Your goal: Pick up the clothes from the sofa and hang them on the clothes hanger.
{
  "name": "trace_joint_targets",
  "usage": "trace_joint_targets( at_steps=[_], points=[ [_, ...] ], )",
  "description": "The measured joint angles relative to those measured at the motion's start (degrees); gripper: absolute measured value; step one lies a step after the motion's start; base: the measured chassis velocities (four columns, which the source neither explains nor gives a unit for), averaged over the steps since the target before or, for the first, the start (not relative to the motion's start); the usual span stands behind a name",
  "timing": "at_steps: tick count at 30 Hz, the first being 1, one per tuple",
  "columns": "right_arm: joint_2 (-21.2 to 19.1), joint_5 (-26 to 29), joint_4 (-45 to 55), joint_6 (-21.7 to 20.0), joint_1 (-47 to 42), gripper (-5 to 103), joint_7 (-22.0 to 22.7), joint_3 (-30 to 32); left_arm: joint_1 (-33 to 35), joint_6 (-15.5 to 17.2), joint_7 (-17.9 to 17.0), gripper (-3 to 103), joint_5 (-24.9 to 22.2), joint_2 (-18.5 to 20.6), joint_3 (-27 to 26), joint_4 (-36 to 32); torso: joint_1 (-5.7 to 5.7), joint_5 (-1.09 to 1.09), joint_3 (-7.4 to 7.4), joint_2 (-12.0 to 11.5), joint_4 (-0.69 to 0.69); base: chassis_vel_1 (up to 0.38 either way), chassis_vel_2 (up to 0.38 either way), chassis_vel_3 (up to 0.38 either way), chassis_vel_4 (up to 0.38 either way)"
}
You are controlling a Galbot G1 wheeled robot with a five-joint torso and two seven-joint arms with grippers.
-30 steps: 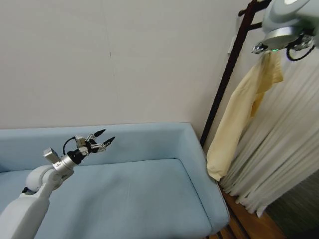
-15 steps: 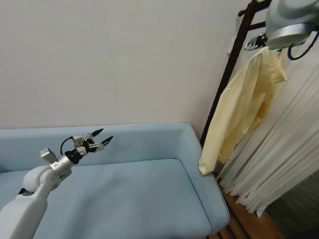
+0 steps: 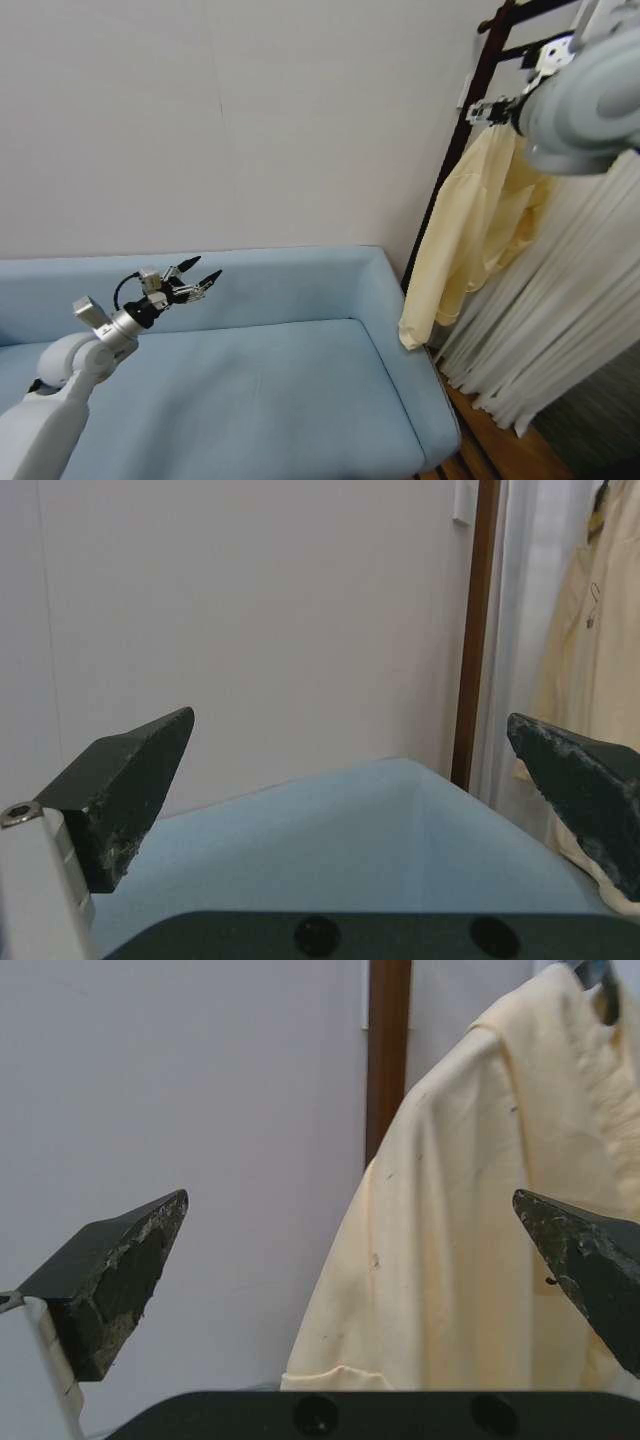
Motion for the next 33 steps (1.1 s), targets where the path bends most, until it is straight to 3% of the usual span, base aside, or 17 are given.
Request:
trace_joint_targets(
  at_steps=[4,6,8,9,10,12,13,14,18,21,24,25,27,29,30,31,33],
  points=[
    [-7.5,-10.2,3.1,3.6,-8.6,100,-12.9,2.9,1.6,0.0,-6.1,100,-0.7,0.0,-0.2,-2.9,0.0,0.02,-0.01,0.0,-0.03,0.0,0.0,0.0,0.0],
    [-8.7,-12.3,3.6,4.6,-10.4,100,-15.4,3.4,2.0,-0.1,-7.5,100,-0.7,-0.1,-0.2,-3.5,0.0,0.0,-0.01,0.0,-0.03,0.0,0.0,0.0,0.0],
    [-13.8,-17.0,5.6,7.8,-16.1,100,-25.7,5.4,3.5,-1.5,-14.3,100,-0.8,-0.6,0.3,-5.8,0.0,0.01,0.0,0.0,0.02,0.0,0.0,0.0,0.0],
    [-16.4,-17.6,6.7,9.1,-17.7,100,-30.2,6.0,4.0,-2.3,-17.8,100,-0.9,-0.7,0.7,-6.8,0.0,0.0,0.0,0.0,0.04,0.0,0.0,0.0,0.0],
    [-16.4,-17.6,6.7,9.1,-17.7,100,-30.2,6.0,4.0,-2.3,-17.8,100,-0.9,-0.7,0.7,-6.8,0.0,0.0,0.0,0.0,0.04,0.0,0.0,0.0,0.0],
    [-22.0,-18.3,9.1,10.8,-19.0,100,-37.6,5.8,4.5,-2.7,-23.4,100,-1.2,-0.8,1.6,-8.6,0.0,-0.02,0.0,0.0,0.02,0.0,0.0,0.0,0.0],
    [-26.4,-18.6,11.0,11.6,-19.2,100,-43.5,5.2,5.0,-2.9,-26.4,100,-1.4,-0.8,1.7,-10.2,0.0,-0.01,-0.01,0.0,-0.06,0.0,0.0,0.0,0.0],
    [-28.9,-18.5,12.3,11.8,-19.2,100,-47.5,4.7,5.9,-2.9,-27.5,100,-1.4,-0.7,1.5,-11.4,-0.01,0.02,-0.03,0.0,-0.09,0.0,0.0,0.0,0.0],
    [-34.8,-16.6,15.7,11.2,-18.7,100,-56.1,3.3,10.7,-3.8,-30.6,100,-0.6,-0.7,-0.6,-15.6,-0.01,0.0,-0.03,0.0,-0.03,0.0,0.0,0.0,0.0],
    [-38.2,-15.2,18.5,9.5,-18.5,100,-59.4,1.6,14.4,-3.9,-32.5,100,1.3,-1.4,-2.2,-18.7,-0.01,-0.01,-0.02,0.0,0.03,0.0,0.0,0.0,0.0],
    [-43.9,-17.4,21.9,8.0,-16.3,100,-64.0,-6.6,19.7,-4.1,-33.9,100,7.9,-3.6,-3.4,-22.4,-0.01,-0.04,-0.02,0.0,0.03,0.0,0.0,0.0,0.0],
    [-43.9,-17.4,21.9,8.0,-16.3,100,-64.0,-6.6,19.7,-4.1,-33.9,100,7.9,-3.6,-3.4,-22.4,-0.01,-0.04,-0.02,0.0,0.03,0.0,0.0,0.0,0.0],
    [-48.0,-22.9,22.6,7.8,-12.0,100,-65.9,-15.7,21.6,-4.2,-34.3,100,11.7,-4.7,-2.8,-23.5,-0.01,-0.01,-0.01,0.0,0.02,0.0,0.0,0.0,0.0],
    [-51.5,-29.3,22.3,8.5,-7.5,100,-66.9,-25.2,23.5,-4.3,-34.3,100,14.0,-5.6,-2.3,-24.5,-0.01,0.01,-0.02,0.0,-0.08,0.0,0.0,0.0,0.0],
    [-52.4,-32.7,21.8,8.7,-5.2,100,-67.1,-29.5,24.8,-4.5,-34.2,100,14.7,-6.1,-2.3,-24.9,-0.01,0.0,-0.01,0.0,-0.06,0.0,0.0,0.0,0.0],
    [-52.4,-32.7,21.8,8.7,-5.2,100,-67.1,-29.5,24.8,-4.5,-34.2,100,14.7,-6.1,-2.3,-24.9,-0.01,0.0,-0.01,0.0,-0.06,0.0,0.0,0.0,0.0],
    [-53.7,-40.0,21.1,9.0,1.1,100,-66.9,-39.5,27.4,-5.1,-34.1,100,16.2,-7.2,-2.5,-25.4,-0.01,0.01,-0.01,0.0,0.0,0.0,0.0,0.0,0.0]
  ],
)
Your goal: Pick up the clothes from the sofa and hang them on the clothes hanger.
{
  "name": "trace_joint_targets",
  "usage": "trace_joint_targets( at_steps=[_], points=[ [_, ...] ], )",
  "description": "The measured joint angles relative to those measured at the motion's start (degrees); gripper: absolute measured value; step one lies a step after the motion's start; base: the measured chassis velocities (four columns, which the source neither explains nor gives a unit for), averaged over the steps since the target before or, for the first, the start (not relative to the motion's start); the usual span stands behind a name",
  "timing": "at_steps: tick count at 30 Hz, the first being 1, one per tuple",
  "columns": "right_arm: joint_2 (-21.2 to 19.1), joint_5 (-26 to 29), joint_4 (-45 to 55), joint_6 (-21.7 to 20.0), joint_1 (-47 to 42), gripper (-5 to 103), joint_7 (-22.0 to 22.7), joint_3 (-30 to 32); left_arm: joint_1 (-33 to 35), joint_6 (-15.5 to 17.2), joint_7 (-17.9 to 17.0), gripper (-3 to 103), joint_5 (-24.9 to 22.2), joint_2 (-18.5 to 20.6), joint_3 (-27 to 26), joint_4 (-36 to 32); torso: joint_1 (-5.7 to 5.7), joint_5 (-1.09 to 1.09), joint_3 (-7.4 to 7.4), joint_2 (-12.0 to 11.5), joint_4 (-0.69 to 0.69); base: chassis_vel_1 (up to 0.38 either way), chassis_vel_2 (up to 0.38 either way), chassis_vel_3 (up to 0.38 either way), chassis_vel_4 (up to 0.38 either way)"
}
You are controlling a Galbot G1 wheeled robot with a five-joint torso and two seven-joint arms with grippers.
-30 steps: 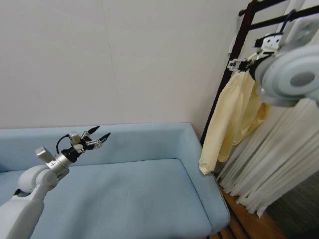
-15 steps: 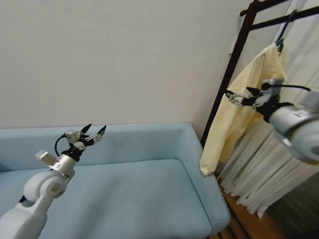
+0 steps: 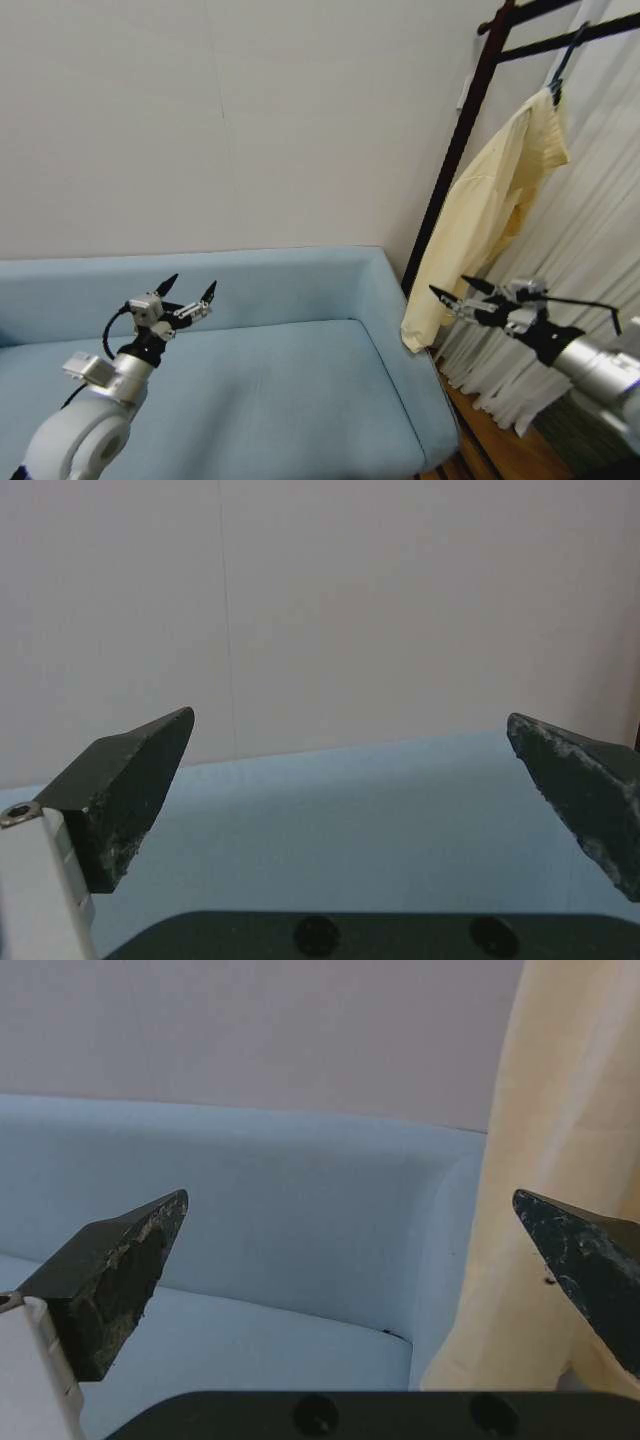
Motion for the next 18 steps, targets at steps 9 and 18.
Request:
trace_joint_targets(
  at_steps=[9,18],
  points=[
    [-7.0,-19.6,-2.7,-0.8,14.9,100,0.3,-25.3,5.4,-2.9,1.0,100,5.6,-4.8,2.8,3.1,0.02,-0.02,0.01,0.0,-0.01,0.0,0.0,0.0,0.0],
    [-17.8,-30.7,-4.9,0.4,17.8,100,-0.1,-34.2,9.1,-5.2,1.8,100,9.3,-10.3,3.0,4.7,0.01,-0.02,0.01,0.0,-0.01,0.0,0.0,0.0,0.0]
  ],
)
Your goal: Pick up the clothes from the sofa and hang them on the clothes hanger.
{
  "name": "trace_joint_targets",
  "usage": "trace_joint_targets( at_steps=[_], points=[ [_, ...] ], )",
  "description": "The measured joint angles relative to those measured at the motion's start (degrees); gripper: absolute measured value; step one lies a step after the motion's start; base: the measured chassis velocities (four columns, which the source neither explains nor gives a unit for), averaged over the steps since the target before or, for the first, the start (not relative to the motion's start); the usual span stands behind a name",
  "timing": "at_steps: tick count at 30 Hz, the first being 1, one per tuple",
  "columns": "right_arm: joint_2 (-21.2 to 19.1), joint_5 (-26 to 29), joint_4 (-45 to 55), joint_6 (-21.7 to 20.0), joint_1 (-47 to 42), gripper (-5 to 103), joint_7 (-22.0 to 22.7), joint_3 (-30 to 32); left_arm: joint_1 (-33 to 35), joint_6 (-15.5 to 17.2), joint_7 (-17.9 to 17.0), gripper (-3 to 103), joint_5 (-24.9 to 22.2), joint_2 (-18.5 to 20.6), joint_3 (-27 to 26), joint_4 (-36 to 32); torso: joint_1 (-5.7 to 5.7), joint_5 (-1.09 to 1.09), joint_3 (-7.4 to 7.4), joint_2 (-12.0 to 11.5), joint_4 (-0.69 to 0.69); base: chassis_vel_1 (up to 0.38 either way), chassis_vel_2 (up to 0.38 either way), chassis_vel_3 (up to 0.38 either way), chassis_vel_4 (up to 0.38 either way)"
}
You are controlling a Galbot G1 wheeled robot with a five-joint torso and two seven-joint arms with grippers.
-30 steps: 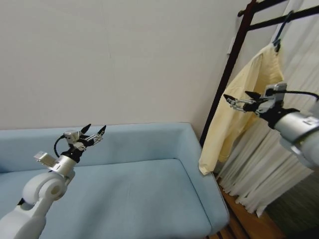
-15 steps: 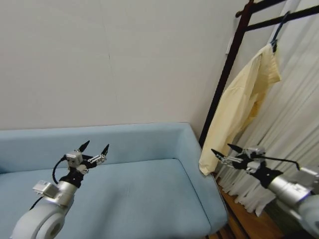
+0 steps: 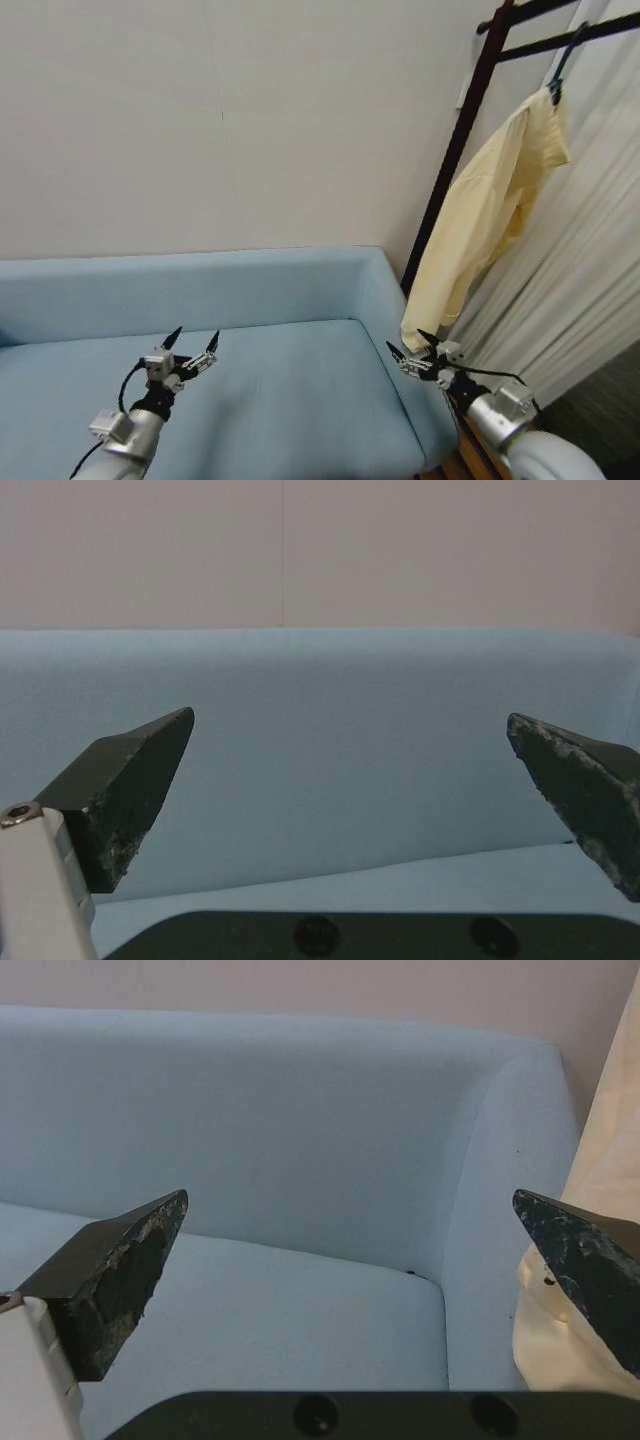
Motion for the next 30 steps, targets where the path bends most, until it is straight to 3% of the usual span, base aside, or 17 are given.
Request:
trace_joint_targets(
  at_steps=[7,10,11,12,15,16,18,19,20,21,25,26,30],
  points=[
    [-1.1,2.0,4.8,-3.2,0.7,100,2.0,2.8,-1.0,0.2,0.1,100,-0.6,1.6,-0.6,-0.7,0.0,0.0,0.0,0.0,0.01,0.0,0.0,0.0,0.0],
    [1.6,7.7,8.4,-5.6,-0.8,100,2.9,10.4,-1.9,0.4,0.5,100,-1.7,3.0,-1.0,-1.2,0.0,0.01,0.0,0.0,-0.02,0.0,0.0,0.0,0.0],
    [4.3,11.1,9.3,-6.8,-0.9,100,3.6,14.1,-2.4,0.6,0.5,100,-2.2,3.6,-1.1,-1.2,0.0,0.0,0.0,0.0,-0.03,0.0,0.0,0.0,0.0],
    [4.3,11.1,9.3,-6.8,-0.9,100,3.6,14.1,-2.4,0.6,0.5,100,-2.2,3.6,-1.1,-1.2,0.0,0.0,0.0,0.0,-0.03,0.0,0.0,0.0,0.0],
    [12.8,19.1,9.6,-8.4,0.6,100,6.5,19.9,-3.3,1.0,0.5,100,-2.9,4.8,-1.1,-1.4,0.0,0.01,0.0,0.0,0.0,0.0,0.0,0.0,0.0],
    [12.8,19.1,9.6,-8.4,0.6,100,6.5,19.9,-3.3,1.0,0.5,100,-2.9,4.8,-1.1,-1.4,0.0,0.01,0.0,0.0,0.0,0.0,0.0,0.0,0.0],
    [19.7,25.0,8.5,-8.6,1.8,100,7.7,22.7,-3.6,1.1,0.6,100,-3.2,5.4,-0.9,-1.5,0.0,0.01,0.0,0.0,0.02,0.0,0.0,0.0,0.0],
    [21.1,26.2,8.1,-8.6,2.0,100,7.9,23.3,-3.6,1.2,0.6,100,-3.2,5.5,-0.9,-1.6,0.01,0.01,0.01,0.0,0.02,0.0,0.0,0.0,0.0],
    [25.6,29.7,7.2,-8.3,2.0,100,8.1,24.8,-3.6,1.3,0.8,100,-3.3,5.8,-0.9,-1.7,0.0,0.02,0.01,0.0,0.02,0.0,0.0,0.0,0.0],
    [25.6,29.7,7.2,-8.3,2.0,100,8.1,24.8,-3.6,1.3,0.8,100,-3.3,5.8,-0.9,-1.7,0.0,0.02,0.01,0.0,0.02,0.0,0.0,0.0,0.0],
    [37.7,39.7,4.6,-6.9,-3.2,100,8.1,33.6,-3.5,1.6,1.0,100,-3.4,6.5,-1.0,-1.9,0.0,0.0,0.0,0.0,-0.01,0.0,0.0,0.0,0.0],
    [37.7,39.7,4.6,-6.9,-3.2,100,8.1,33.6,-3.5,1.6,1.0,100,-3.4,6.5,-1.0,-1.9,0.0,0.0,0.0,0.0,-0.01,0.0,0.0,0.0,0.0],
    [50.2,45.5,-5.7,-3.6,-6.3,100,9.4,37.8,-4.7,2.9,1.0,100,-4.7,8.1,-0.9,-1.8,0.0,0.01,0.0,0.0,-0.01,0.0,0.0,0.0,0.0]
  ],
)
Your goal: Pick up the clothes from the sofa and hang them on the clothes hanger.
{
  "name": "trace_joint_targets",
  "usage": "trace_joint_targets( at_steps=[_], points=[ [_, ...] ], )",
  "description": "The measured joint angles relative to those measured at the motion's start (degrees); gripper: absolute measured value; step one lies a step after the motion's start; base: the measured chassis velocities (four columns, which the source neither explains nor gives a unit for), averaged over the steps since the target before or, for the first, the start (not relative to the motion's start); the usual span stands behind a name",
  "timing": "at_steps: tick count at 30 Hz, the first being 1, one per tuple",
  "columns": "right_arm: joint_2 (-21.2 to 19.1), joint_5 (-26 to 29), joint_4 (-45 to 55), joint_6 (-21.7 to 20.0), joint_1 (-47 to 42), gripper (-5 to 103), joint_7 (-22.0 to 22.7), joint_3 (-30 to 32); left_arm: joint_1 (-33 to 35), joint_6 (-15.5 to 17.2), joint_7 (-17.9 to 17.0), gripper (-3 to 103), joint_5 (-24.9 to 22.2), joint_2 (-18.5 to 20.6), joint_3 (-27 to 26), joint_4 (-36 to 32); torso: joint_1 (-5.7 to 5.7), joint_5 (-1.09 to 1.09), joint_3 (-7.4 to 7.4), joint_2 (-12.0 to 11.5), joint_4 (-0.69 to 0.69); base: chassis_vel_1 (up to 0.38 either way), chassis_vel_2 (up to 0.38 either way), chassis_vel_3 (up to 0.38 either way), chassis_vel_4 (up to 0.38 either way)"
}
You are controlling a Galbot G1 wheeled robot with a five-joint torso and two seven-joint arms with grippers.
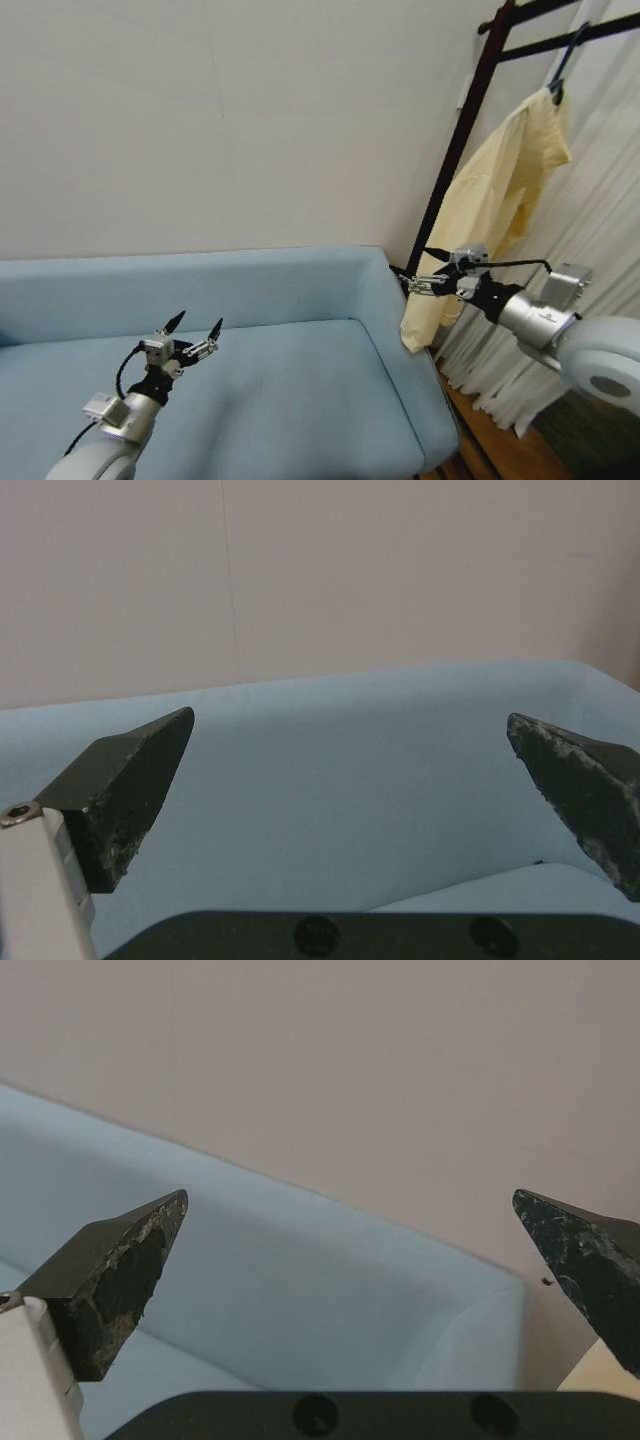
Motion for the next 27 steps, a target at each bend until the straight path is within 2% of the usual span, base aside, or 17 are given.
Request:
trace_joint_targets(
  at_steps=[1,5,6,7,8,10,11,12,14,16,17,19,21,22,26,27],
  points=[
    [0.0,0.0,0.0,0.0,0.0,100,0.0,0.0,0.0,0.0,0.0,100,0.0,0.0,0.0,0.0,0.0,0.0,0.0,0.0,0.0,0.0,0.0,0.0,0.0],
    [9.2,1.8,-7.5,3.5,-3.8,100,-0.8,0.5,-1.5,1.0,0.0,100,-1.1,1.4,0.0,0.9,0.01,-0.01,0.01,0.0,0.01,0.0,0.0,0.0,0.0],
    [10.8,1.8,-8.3,4.8,-5.8,100,-1.2,0.4,-1.7,1.2,0.0,100,-1.2,1.6,0.1,1.3,0.01,-0.02,0.01,0.0,0.01,0.0,0.0,0.0,0.0],
    [10.8,1.8,-8.3,4.8,-5.8,100,-1.2,0.4,-1.7,1.2,0.0,100,-1.2,1.6,0.1,1.3,0.01,-0.02,0.01,0.0,0.01,0.0,0.0,0.0,0.0],
    [12.7,1.4,-9.2,6.8,-8.8,100,-1.4,0.9,-1.9,1.3,0.0,100,-1.3,1.8,0.3,1.8,0.01,-0.01,0.01,0.0,0.0,0.0,0.0,0.0,0.0],
    [16.0,0.6,-11.0,10.5,-14.7,100,-1.1,4.1,-2.0,1.5,0.0,100,-1.4,1.9,0.5,2.4,0.0,0.01,0.01,0.0,0.0,0.0,0.0,0.0,0.0],
    [18.5,0.1,-12.8,12.2,-19.9,100,-0.5,8.4,-2.2,1.7,0.0,100,-1.5,2.1,0.6,2.8,0.0,-0.02,0.0,0.0,-0.01,0.0,0.0,0.0,0.0],
    [18.5,0.1,-12.8,12.2,-19.9,100,-0.5,8.4,-2.2,1.7,0.0,100,-1.5,2.1,0.6,2.8,0.0,-0.02,0.0,0.0,-0.01,0.0,0.0,0.0,0.0],
    [21.6,-0.9,-15.5,13.2,-28.0,100,0.7,16.0,-2.6,1.9,0.1,100,-1.6,2.2,0.6,3.3,0.0,-0.03,0.0,0.0,0.01,0.0,0.0,0.0,0.0],
    [25.7,-3.2,-19.8,13.8,-40.1,100,2.4,26.8,-2.8,2.1,0.3,100,-1.6,2.2,0.7,3.8,0.01,-0.03,0.0,0.0,0.03,0.0,0.0,0.0,0.0],
    [25.7,-3.2,-19.8,13.8,-40.1,100,2.4,26.8,-2.8,2.1,0.3,100,-1.6,2.2,0.7,3.8,0.01,-0.03,0.0,0.0,0.03,0.0,0.0,0.0,0.0],
    [28.9,-5.3,-21.8,15.3,-49.3,100,4.1,33.5,-2.7,2.1,0.5,100,-1.6,2.0,0.7,4.0,0.02,-0.01,0.02,0.0,0.05,0.0,0.0,0.0,0.0],
    [30.6,-10.1,-21.8,15.8,-61.7,100,5.2,44.1,-2.2,2.1,0.7,100,-1.5,1.5,0.8,4.1,0.02,-0.03,0.01,0.0,0.05,0.0,0.0,0.0,0.0],
    [30.6,-10.1,-21.8,15.8,-61.7,100,5.2,44.1,-2.2,2.1,0.7,100,-1.5,1.5,0.8,4.1,0.02,-0.03,0.01,0.0,0.05,0.0,0.0,0.0,0.0],
    [32.4,-24.5,-20.8,16.0,-88.5,100,5.1,65.2,-1.1,1.0,0.7,100,-0.7,0.3,1.4,5.7,0.0,0.04,0.0,0.0,-0.01,0.0,0.0,0.0,0.0],
    [32.4,-24.5,-20.8,16.0,-88.5,100,5.1,65.2,-1.1,1.0,0.7,100,-0.7,0.3,1.4,5.7,0.0,0.04,0.0,0.0,-0.01,0.0,0.0,0.0,0.0]
  ],
)
